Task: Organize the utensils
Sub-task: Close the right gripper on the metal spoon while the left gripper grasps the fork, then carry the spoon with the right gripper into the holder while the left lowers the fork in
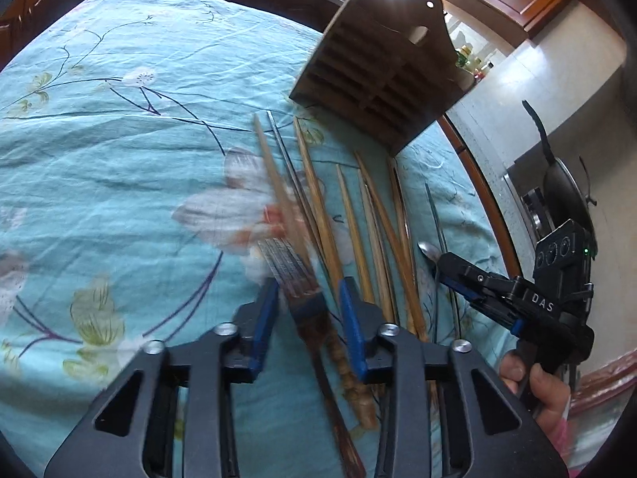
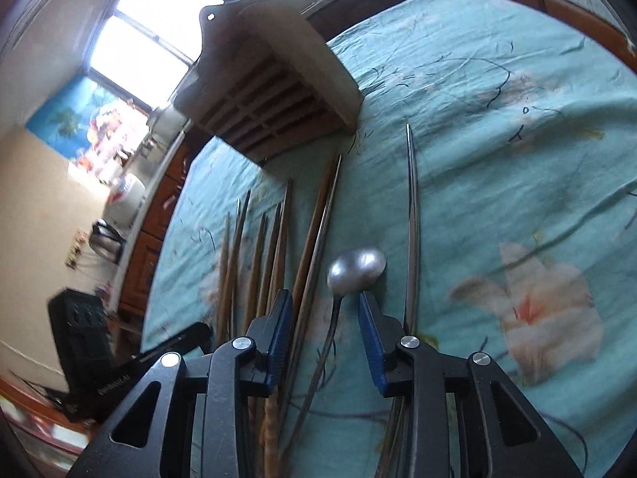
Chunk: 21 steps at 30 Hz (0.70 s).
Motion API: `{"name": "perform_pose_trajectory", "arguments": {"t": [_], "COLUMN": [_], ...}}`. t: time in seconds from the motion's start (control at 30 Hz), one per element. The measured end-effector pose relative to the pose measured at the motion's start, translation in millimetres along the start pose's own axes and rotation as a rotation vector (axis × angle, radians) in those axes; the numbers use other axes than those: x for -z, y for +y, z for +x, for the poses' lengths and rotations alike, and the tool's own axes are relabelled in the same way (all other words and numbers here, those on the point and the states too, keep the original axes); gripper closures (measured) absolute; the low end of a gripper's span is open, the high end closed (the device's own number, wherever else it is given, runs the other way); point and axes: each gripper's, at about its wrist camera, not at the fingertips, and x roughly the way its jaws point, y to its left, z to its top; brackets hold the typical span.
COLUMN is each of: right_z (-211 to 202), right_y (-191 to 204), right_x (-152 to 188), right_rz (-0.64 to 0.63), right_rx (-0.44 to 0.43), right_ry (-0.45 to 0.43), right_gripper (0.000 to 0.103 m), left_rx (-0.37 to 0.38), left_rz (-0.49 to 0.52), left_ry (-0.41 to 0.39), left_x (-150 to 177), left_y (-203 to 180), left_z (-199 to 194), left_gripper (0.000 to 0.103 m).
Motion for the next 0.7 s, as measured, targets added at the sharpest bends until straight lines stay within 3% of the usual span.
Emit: {"name": "perform_pose_trajectory", "arguments": {"t": [0.03, 0.07, 0.2, 0.4, 0.7], "right_z": [1.4, 2.8, 2.4, -14.3, -64.0], "right_y": [-1.6, -3.7, -3.0, 12.1, 41.2], "right_x": [-2.7, -4.9, -5.0, -1.4, -9.5], "right_rz": [0.009, 0.015, 0.015, -0.03, -0.101], "right_rx": [-0.002, 0.007, -0.026, -0.042, -0.047], "right_ry": [0.0, 0.0, -0.004, -0.044, -0.162], "right_gripper": [0.075, 0.087, 0.1, 0.101, 0.1], "left_rx": [0.022, 0.043, 0.042, 0.092, 0.142], "left_rz": [-0.006, -0.013, 0.007, 0.005, 0.003], "left_ry": [0.004, 0.011, 0.008, -0.044, -0.191], "left_x": [-0.6, -1.5, 1.3, 4.2, -9.1], "left_y": [1.5, 2.1, -2.6, -1.8, -6.0], "left_z": [1.5, 3.3, 1.3, -25.7, -83.4], "left_gripper": [0.086, 0.089, 0.095, 0.099, 0.101]}}
